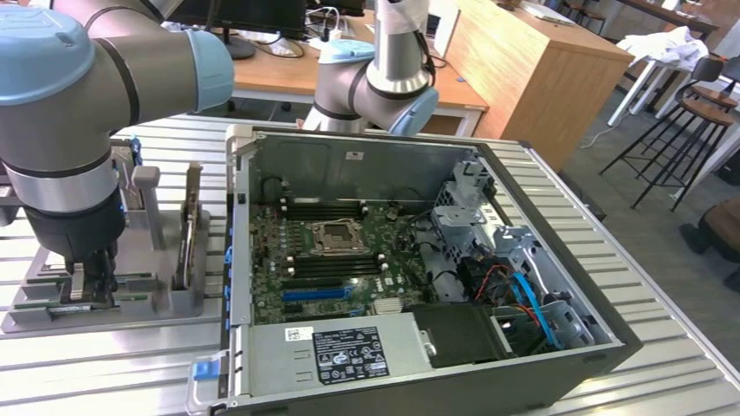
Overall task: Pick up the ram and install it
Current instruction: 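Pick up the ram and move it above insertion slot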
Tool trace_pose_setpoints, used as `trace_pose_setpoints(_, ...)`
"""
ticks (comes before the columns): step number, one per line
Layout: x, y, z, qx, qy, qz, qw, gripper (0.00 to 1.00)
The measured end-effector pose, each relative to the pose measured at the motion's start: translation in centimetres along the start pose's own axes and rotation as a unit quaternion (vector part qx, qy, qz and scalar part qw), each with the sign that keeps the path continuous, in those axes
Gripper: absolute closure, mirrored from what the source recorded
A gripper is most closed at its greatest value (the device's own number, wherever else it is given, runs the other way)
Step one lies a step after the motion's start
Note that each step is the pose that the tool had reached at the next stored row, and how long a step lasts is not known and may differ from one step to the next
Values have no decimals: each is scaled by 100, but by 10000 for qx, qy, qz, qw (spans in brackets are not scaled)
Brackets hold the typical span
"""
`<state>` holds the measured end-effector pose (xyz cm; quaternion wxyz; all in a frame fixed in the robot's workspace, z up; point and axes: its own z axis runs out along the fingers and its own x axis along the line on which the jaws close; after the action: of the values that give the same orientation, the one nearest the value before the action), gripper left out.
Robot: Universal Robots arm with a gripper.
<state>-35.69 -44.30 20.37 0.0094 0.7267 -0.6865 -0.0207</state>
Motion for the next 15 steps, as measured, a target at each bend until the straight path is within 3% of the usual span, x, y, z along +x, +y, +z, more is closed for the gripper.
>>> trace_pose_setpoints(15, 2, 0, 20, 1, 0, 0, 10000, 70)
